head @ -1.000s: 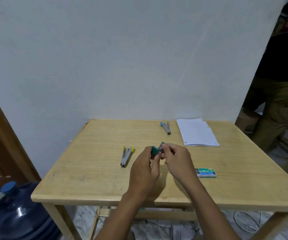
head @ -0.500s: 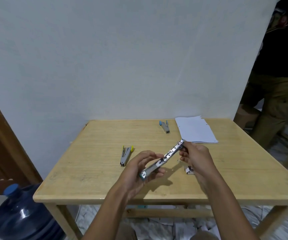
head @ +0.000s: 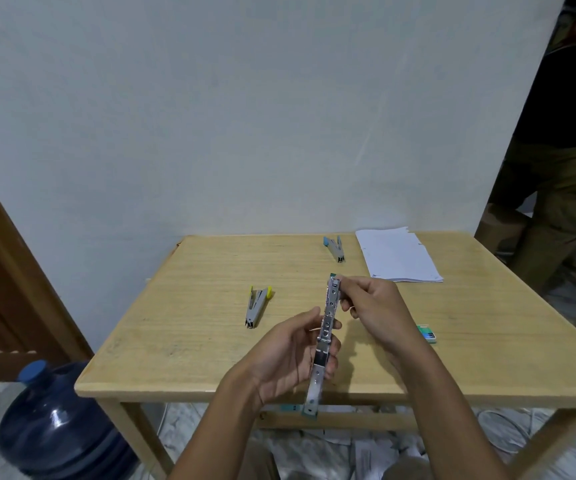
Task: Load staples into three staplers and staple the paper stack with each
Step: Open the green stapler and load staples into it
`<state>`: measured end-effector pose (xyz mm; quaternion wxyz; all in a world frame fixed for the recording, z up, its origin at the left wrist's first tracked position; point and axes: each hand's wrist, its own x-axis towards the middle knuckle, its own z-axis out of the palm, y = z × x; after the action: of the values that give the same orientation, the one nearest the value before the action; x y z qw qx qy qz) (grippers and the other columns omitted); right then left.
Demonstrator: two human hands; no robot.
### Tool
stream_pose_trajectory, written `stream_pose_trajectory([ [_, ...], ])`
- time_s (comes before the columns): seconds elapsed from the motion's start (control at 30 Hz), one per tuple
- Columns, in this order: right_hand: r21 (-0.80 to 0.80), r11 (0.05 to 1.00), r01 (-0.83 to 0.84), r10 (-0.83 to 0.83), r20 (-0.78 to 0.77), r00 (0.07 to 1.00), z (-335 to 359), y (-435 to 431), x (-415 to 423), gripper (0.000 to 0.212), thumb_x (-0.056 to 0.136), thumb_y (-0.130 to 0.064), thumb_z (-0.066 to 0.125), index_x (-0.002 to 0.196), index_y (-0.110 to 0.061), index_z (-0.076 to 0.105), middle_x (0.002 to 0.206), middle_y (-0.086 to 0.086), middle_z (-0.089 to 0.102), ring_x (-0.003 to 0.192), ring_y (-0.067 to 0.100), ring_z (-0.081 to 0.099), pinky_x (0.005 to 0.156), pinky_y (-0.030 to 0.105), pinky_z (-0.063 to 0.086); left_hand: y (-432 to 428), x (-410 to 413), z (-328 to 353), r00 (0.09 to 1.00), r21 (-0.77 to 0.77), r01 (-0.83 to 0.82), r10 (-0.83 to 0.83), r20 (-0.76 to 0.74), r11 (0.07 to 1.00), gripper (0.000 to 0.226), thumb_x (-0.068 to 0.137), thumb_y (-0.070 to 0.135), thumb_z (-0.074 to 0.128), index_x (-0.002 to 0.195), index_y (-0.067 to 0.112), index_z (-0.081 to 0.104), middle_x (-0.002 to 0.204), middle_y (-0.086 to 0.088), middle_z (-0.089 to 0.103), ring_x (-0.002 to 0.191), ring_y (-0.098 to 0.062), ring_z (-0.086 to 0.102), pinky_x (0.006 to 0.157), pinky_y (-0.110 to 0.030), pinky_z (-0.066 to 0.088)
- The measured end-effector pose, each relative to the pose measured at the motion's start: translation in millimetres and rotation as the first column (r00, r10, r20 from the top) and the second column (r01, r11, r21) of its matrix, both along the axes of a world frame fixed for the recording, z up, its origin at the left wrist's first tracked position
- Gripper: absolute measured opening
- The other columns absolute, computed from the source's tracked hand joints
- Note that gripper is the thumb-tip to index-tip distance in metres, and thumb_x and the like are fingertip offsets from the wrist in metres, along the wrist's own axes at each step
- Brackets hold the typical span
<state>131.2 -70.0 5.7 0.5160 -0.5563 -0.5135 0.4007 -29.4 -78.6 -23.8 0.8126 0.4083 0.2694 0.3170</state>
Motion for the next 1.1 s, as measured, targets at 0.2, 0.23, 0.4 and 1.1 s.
stream_pose_trajectory([
  [0.2,0.089,0.993,0.082,-0.080,-0.026,0.996,-7,3,-11,0.014,0.096,-0.026,0.060,0.106,-0.021,0.069,0.076,-0.006,0.072,0.059,0.002,0.059,0.064,0.023,0.044,-1,9,1,0.990,0.010,-0.114,0.113,0.084,0.993,0.027,0.100,0.037,0.044,0.091,0.012,0.050,0.060,0.000,0.034,0.037,-0.009,0.025,0.041,-0.022,0.026],
  [0.23,0.150,0.982,0.118,-0.120,0.003,0.993,-11,3,-12,0.014,0.097,-0.025,0.060,0.109,-0.026,0.066,0.081,-0.007,0.073,0.063,0.001,0.062,0.064,0.021,0.045,-1,10,0,0.986,-0.002,-0.133,0.133,0.105,0.991,0.026,0.101,0.036,0.044,0.089,0.013,0.048,0.060,0.000,0.033,0.037,-0.009,0.023,0.040,-0.021,0.025],
  [0.4,0.357,0.933,0.043,-0.147,0.270,0.951,-22,-5,-15,0.017,0.097,-0.028,0.059,0.108,-0.038,0.068,0.100,-0.020,0.068,0.087,0.001,0.063,0.071,0.015,0.047,0,14,-3,0.970,-0.023,-0.198,0.200,0.135,0.980,0.028,0.101,0.035,0.043,0.087,0.012,0.047,0.058,0.001,0.033,0.035,-0.007,0.025,0.037,-0.020,0.027],
  [1.1,0.550,0.830,-0.095,-0.133,0.360,0.923,-51,-23,-20,0.007,0.086,-0.014,0.072,0.082,-0.018,0.068,0.089,-0.012,0.066,0.088,0.010,0.065,0.074,0.025,0.050,4,15,-10,0.900,-0.152,-0.413,0.427,0.081,0.898,0.035,0.103,0.033,0.044,0.083,0.007,0.056,0.053,0.001,0.039,0.040,-0.009,0.028,0.040,-0.022,0.026],
])
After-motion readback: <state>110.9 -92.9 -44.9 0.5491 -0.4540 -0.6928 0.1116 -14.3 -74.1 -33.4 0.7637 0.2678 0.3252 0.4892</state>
